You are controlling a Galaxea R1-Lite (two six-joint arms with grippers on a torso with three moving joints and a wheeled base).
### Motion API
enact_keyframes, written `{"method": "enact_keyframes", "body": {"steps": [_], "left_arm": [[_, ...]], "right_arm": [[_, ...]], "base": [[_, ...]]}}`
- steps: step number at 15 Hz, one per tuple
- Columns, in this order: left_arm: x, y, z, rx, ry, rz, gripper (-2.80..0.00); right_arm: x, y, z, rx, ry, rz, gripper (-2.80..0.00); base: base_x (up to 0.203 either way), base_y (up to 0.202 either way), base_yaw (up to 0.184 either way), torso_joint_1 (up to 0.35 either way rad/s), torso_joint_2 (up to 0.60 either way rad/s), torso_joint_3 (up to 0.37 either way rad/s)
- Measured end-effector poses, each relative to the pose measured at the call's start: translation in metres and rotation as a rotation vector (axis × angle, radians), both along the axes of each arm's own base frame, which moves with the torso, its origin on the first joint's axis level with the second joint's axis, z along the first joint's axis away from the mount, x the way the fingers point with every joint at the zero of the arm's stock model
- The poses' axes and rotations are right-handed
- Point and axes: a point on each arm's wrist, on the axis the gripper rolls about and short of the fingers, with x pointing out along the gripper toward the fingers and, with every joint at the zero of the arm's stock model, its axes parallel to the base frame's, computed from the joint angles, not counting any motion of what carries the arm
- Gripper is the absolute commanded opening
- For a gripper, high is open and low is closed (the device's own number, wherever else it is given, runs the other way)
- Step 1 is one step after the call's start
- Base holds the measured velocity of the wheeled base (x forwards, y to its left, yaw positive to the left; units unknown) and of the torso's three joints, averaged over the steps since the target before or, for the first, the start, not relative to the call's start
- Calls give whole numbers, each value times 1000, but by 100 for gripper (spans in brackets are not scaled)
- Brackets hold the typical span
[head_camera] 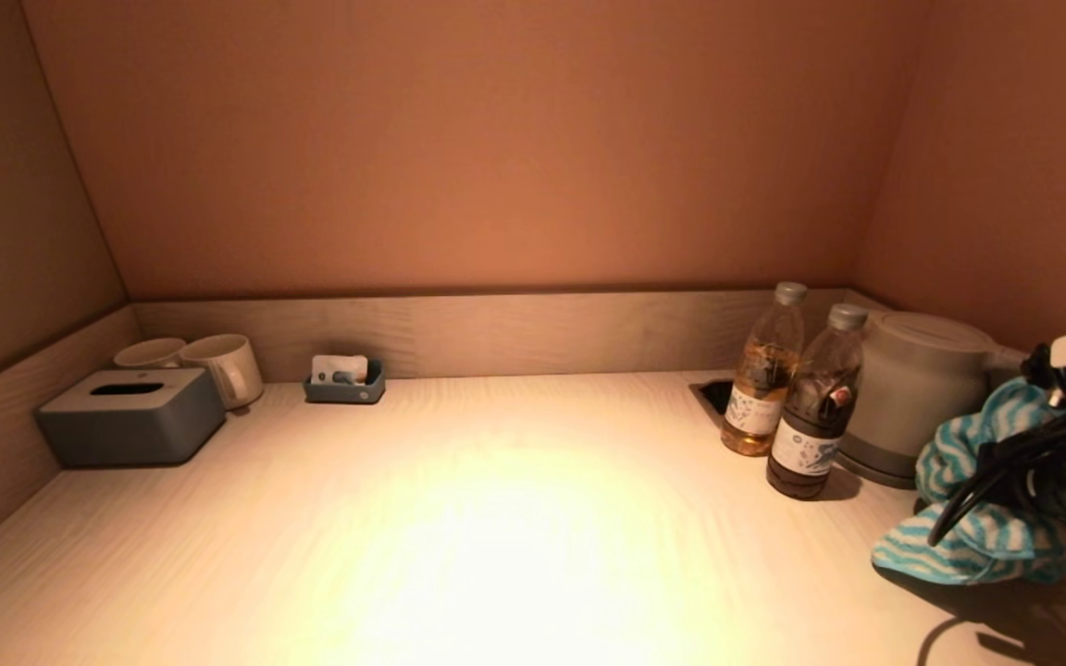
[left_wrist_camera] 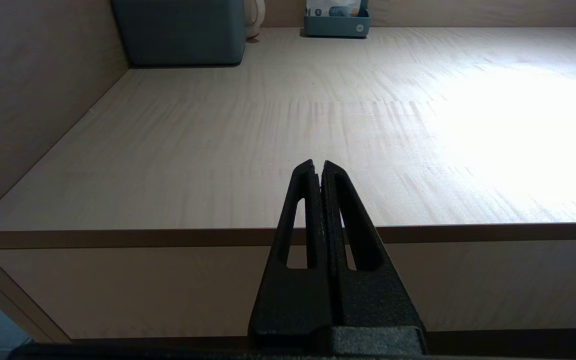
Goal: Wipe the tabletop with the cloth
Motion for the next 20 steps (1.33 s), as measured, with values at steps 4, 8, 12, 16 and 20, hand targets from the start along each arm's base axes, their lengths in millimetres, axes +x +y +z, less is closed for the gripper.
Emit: {"method": "enact_keyframes", "body": {"steps": [4,8,12,16,20], "left_arm": [[0,0,0,1,0,0,-280],[0,0,0,1,0,0,-280],[0,0,0,0,0,0,-280],[0,0,0,0,0,0,-280],[0,0,0,0,0,0,-280]], "right_arm": [[3,-1,-5,4,4,9,0],[-8,2,5,-6,-25,12,0],[-34,10,25,-18,-79,21,0],[-74,25,42,9,-114,82,0],[-122,44,50,51,-137,217,0]], "base": [[0,0,0,0,0,0],[0,0,0,0,0,0],[0,0,0,0,0,0],[0,0,0,0,0,0],[0,0,0,0,0,0]]}}
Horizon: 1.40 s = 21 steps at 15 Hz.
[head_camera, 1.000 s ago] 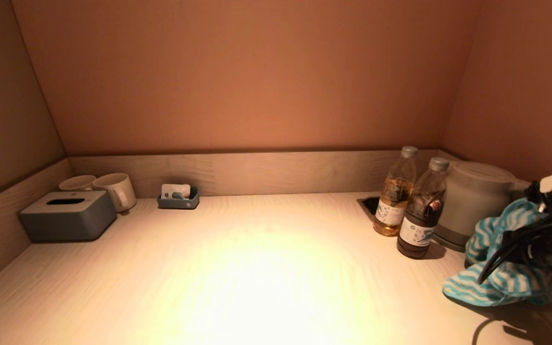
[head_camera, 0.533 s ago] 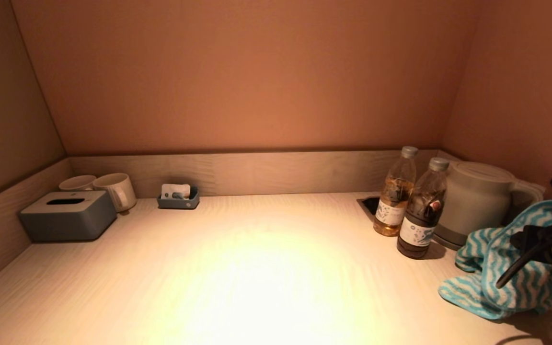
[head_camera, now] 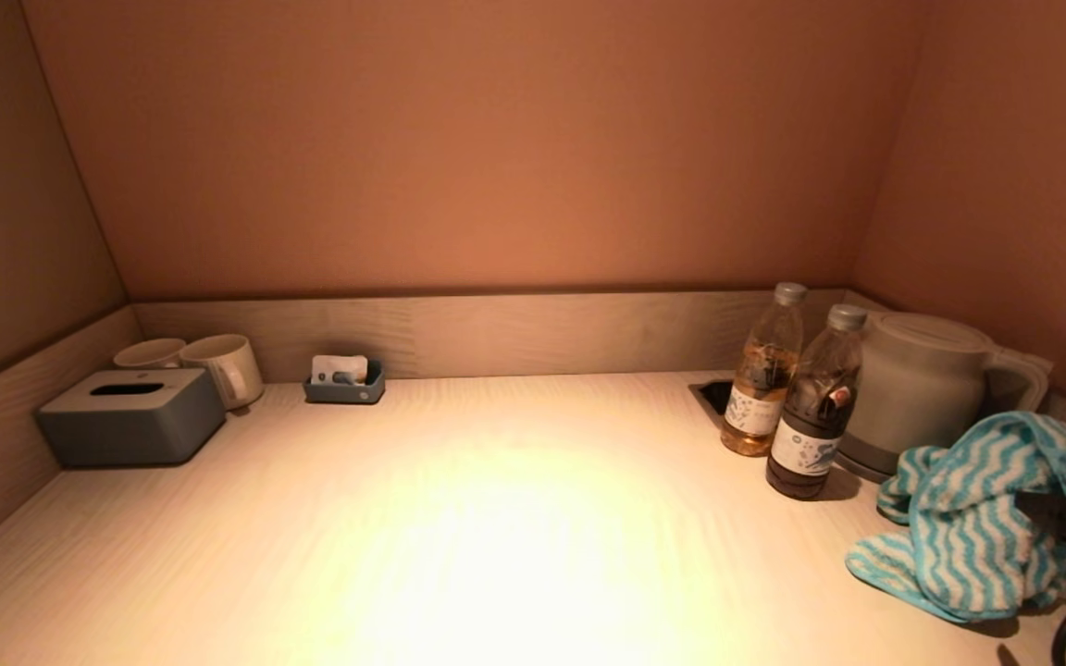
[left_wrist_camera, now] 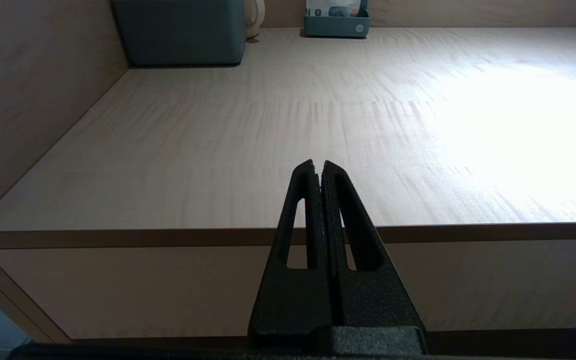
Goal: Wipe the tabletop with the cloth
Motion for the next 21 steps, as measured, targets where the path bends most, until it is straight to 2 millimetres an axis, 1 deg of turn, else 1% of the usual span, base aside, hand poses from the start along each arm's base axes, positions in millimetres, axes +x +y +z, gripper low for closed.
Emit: {"method": "enact_keyframes", "body": {"steps": [2,3,5,10,15,21], "left_arm": [[0,0,0,0,0,0,-280],[0,0,0,0,0,0,-280],[0,0,0,0,0,0,-280],[0,0,0,0,0,0,-280],[0,0,0,1,0,0,-280],[0,0,0,0,0,0,-280]], "right_arm": [[-22,9,1,10,-18,80,0],[-31,12,2,14,-32,117,-280],[-42,17,9,18,-72,180,-280],[-57,24,23,37,-159,267,-280],[-85,34,35,3,-295,341,-280],[-113,44,36,-36,-397,386,-280]], "base": [[0,0,0,0,0,0],[0,0,0,0,0,0],[0,0,0,0,0,0],[0,0,0,0,0,0],[0,0,0,0,0,0],[0,0,0,0,0,0]]}}
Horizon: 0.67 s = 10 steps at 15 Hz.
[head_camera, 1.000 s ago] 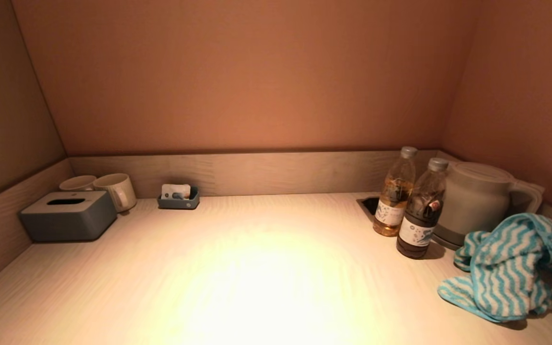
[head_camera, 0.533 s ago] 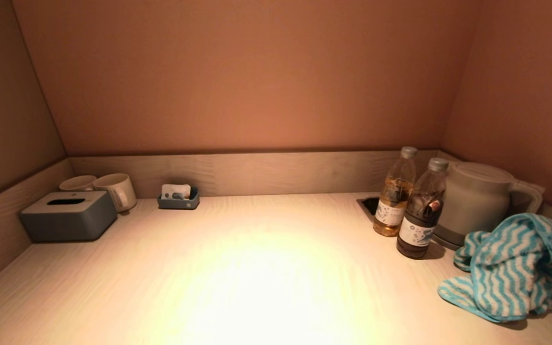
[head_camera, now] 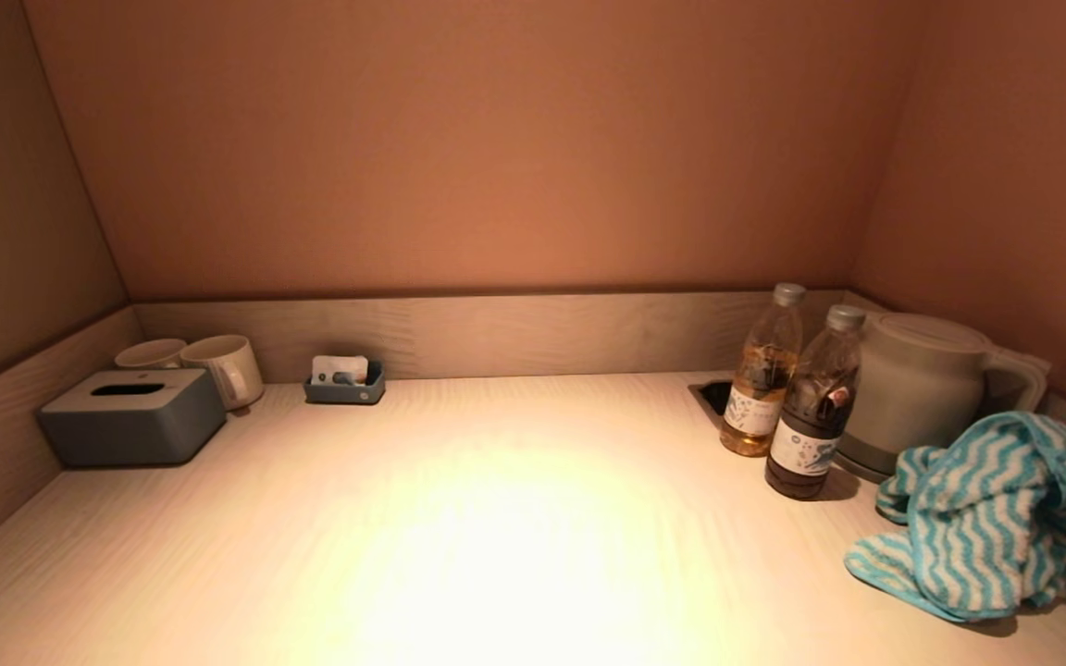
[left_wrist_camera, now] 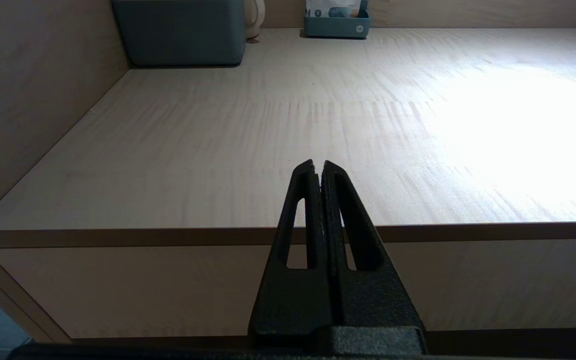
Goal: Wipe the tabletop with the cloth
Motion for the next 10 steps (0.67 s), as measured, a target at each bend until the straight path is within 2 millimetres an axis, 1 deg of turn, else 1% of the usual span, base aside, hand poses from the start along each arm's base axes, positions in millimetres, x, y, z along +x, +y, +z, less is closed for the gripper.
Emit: {"method": "enact_keyframes", "body": {"steps": [5,8,10], "left_arm": [[0,0,0,0,0,0,-280],[0,0,0,0,0,0,-280],[0,0,0,0,0,0,-280]], "right_arm": [[-25,7,2,-29,-112,32,-280],[-48,9,4,-46,-205,105,-280],[-62,6,5,-50,-251,156,-280]], "base": [[0,0,0,0,0,0],[0,0,0,0,0,0],[0,0,0,0,0,0]]}}
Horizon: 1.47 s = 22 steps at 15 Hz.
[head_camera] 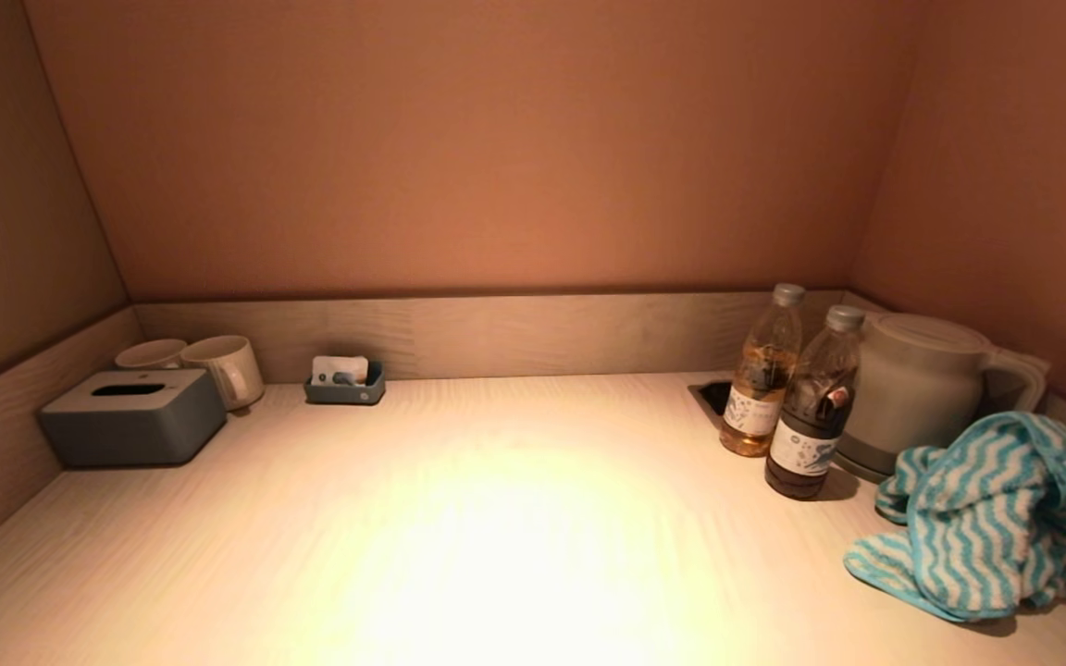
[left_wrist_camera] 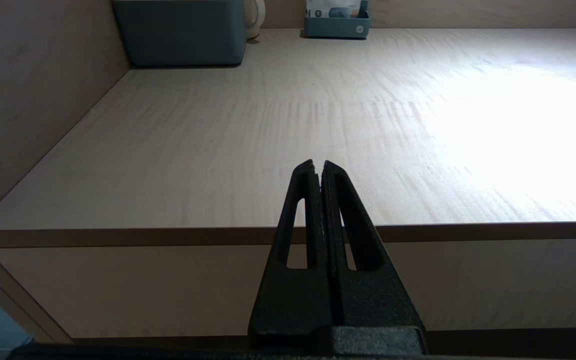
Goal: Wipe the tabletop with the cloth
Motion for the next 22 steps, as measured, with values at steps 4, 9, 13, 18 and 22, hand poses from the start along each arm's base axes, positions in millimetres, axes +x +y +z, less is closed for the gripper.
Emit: {"method": "enact_keyframes", "body": {"steps": [4,9,13,18,22], "left_arm": [[0,0,0,0,0,0,-280],[0,0,0,0,0,0,-280],[0,0,0,0,0,0,-280],[0,0,0,0,0,0,-280],[0,0,0,0,0,0,-280]], "right_arm": [[-15,-9,-8,9,-13,10,-280],[-21,-9,-12,13,-33,-57,-280],[-27,-8,-26,8,-44,-71,-280],[-39,-8,-52,-2,-102,-82,-280],[-33,-8,-75,-11,-90,-95,-280]], "base": [[0,0,0,0,0,0],[0,0,0,0,0,0],[0,0,0,0,0,0],[0,0,0,0,0,0],[0,0,0,0,0,0]]}}
